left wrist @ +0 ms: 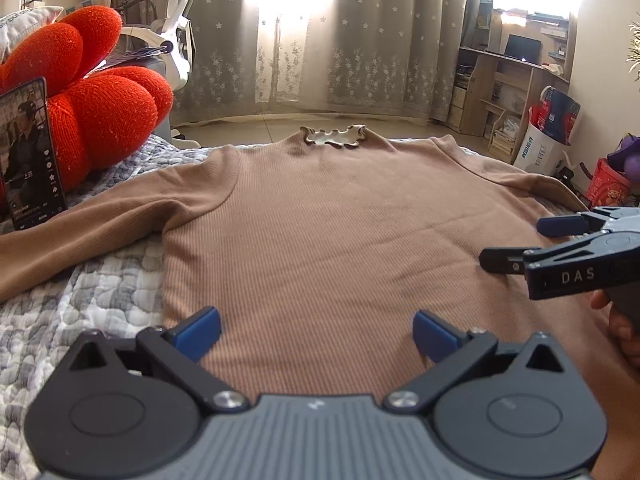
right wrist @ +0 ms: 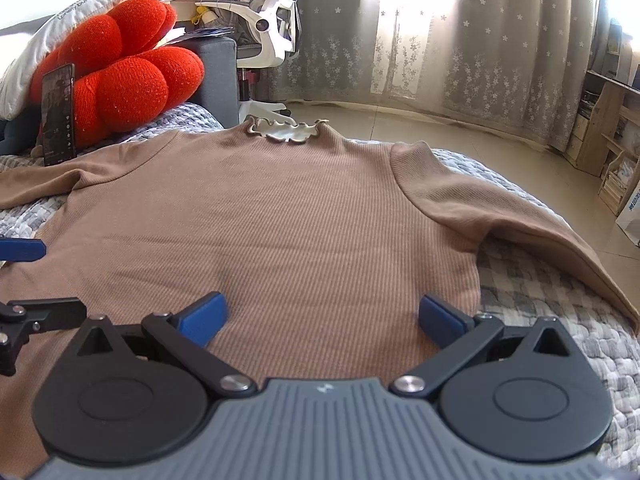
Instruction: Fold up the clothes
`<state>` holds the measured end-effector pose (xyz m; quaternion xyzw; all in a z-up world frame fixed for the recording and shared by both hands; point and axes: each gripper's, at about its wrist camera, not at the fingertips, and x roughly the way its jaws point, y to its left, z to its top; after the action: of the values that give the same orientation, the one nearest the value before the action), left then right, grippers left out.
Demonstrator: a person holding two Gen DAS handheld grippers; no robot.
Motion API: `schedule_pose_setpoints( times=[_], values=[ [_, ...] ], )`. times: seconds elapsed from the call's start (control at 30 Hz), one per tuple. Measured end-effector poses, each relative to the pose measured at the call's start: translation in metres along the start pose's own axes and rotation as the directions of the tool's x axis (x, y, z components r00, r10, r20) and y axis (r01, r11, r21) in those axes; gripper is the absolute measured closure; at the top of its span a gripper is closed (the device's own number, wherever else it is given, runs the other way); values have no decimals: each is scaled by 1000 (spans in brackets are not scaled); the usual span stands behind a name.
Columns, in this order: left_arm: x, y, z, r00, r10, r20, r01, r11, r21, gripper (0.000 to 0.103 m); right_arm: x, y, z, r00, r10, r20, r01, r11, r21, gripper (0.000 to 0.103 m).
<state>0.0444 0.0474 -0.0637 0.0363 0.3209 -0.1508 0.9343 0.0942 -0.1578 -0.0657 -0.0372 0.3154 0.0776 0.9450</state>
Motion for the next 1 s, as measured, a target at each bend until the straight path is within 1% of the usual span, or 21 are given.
schedule_pose_setpoints(
  times=[0.1, 0.2, 0.53, 0.73, 0.87, 1.0],
  values=[
    [-6, -3, -5, 1000, 9, 0, -9, 1000, 11, 0, -5, 1, -4, 1000, -8, 2, 8, 1000, 2, 0],
    [-13, -2, -10, 1000, -1, 2, 1, 1000, 11, 0, -11, 2, -9, 1000, -16, 5, 16, 1000, 2, 0],
    [-29, -9, -22, 1000, -24, -2, 24, 998, 57, 0, -22, 3, -18, 1000, -30, 3, 30, 1000, 3, 0],
    [-37, -9, -24, 998, -50, -34, 53, 994, 95, 0, -23, 1, -18, 1000, -24, -4, 24, 1000, 6, 0],
    [-38, -6, -20, 996, -69, -63, 75, 992, 100, 0, -22, 1, -15, 1000, -17, -15, 17, 1000, 2, 0],
    [-36, -9, -14, 995, -45, -85, 55, 991, 122, 0, -21, 2, -11, 999, -18, -38, 18, 1000, -6, 0]
  ],
)
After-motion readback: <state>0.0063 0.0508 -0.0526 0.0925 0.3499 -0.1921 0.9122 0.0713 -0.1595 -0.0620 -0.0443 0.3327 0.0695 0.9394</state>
